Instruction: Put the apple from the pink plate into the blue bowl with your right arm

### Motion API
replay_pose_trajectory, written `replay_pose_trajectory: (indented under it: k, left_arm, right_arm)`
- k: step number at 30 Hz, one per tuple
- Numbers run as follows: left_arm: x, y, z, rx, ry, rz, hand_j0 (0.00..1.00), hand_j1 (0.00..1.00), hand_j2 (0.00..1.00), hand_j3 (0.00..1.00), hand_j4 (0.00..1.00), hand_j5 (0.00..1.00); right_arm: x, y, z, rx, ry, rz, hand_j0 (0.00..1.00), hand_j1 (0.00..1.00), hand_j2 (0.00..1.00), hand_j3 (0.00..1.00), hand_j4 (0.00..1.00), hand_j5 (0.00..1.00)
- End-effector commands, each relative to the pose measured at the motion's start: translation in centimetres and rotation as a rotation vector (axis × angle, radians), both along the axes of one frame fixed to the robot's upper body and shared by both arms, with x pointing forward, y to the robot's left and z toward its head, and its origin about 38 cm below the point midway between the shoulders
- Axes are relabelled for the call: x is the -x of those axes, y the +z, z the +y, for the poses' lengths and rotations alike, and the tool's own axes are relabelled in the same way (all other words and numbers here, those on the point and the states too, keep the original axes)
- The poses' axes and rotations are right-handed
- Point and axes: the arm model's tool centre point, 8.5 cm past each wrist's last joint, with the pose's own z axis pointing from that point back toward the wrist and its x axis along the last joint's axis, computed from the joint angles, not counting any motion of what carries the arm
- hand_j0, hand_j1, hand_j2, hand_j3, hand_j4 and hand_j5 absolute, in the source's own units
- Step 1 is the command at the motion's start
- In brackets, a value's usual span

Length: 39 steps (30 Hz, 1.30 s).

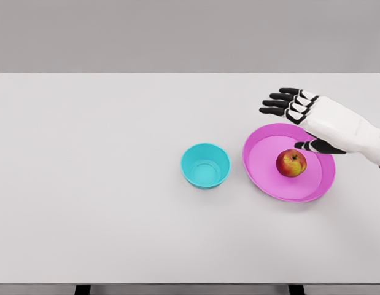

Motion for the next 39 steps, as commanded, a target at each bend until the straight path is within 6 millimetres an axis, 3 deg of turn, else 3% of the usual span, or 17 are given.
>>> replay_pose_trajectory:
  k: [1,4,6,8,11,14,21,26,32,35,39]
  left_arm:
    - [0.1,0.0,0.0,0.001,0.0,0.002,1.0,1.0,1.0,1.0,1.0,1.0]
    - [0.0,0.0,0.0,0.0,0.001,0.0,1.0,1.0,1.0,1.0,1.0,1.0]
    - [0.1,0.0,0.0,0.0,0.0,0.002,1.0,1.0,1.0,1.0,1.0,1.0]
    - [0.1,0.0,0.0,0.0,0.0,0.002,1.0,1.0,1.0,1.0,1.0,1.0]
    - [0.1,0.0,0.0,0.0,0.0,0.002,1.0,1.0,1.0,1.0,1.0,1.0]
    - [0.0,0.0,0.0,0.0,0.0,0.0,1.0,1.0,1.0,1.0,1.0,1.0]
    - [0.1,0.0,0.0,0.0,0.0,0.002,1.0,1.0,1.0,1.0,1.0,1.0]
    - [0.1,0.0,0.0,0.0,0.0,0.002,1.0,1.0,1.0,1.0,1.0,1.0]
    - [0.1,0.0,0.0,0.0,0.0,0.002,1.0,1.0,1.0,1.0,1.0,1.0]
    - [0.1,0.0,0.0,0.001,0.0,0.002,1.0,1.0,1.0,1.0,1.0,1.0]
    - [0.1,0.0,0.0,0.0,0.0,0.002,1.0,1.0,1.0,1.0,1.0,1.0]
  right_arm:
    - [0.0,0.0,0.0,-0.006,0.001,0.006,1.0,1.0,1.0,1.0,1.0,1.0]
    - [-0.1,0.0,-0.5,-0.003,-0.012,0.006,1.0,1.0,1.0,1.0,1.0,1.0]
    - [-1.1,-1.1,-2.6,0.011,-0.082,0.037,1.0,1.0,1.0,1.0,1.0,1.0]
    - [-1.3,-1.4,-3.2,0.028,-0.1,0.048,1.0,1.0,1.0,1.0,1.0,1.0]
    - [-1.3,-1.4,-4.9,0.321,-0.115,0.202,1.0,1.0,1.0,1.0,1.0,1.0]
    - [-1.0,-0.8,-5.6,0.455,-0.115,0.282,1.0,1.0,1.0,1.0,1.0,1.0]
    - [-1.7,-1.7,-4.6,0.452,-0.086,0.302,1.0,1.0,1.0,1.0,1.0,1.0]
    - [-3.2,-4.6,-2.3,0.47,-0.026,0.371,1.0,1.0,1.0,1.0,1.0,1.0]
    - [-3.9,-5.2,-3.4,0.471,-0.06,0.398,1.0,1.0,1.0,1.0,1.0,1.0]
    - [-4.8,-5.6,-2.0,0.469,-0.036,0.4,1.0,1.0,1.0,1.0,1.0,1.0]
    - [-5.0,-6.2,-1.7,0.483,-0.025,0.416,1.0,1.0,1.0,1.0,1.0,1.0]
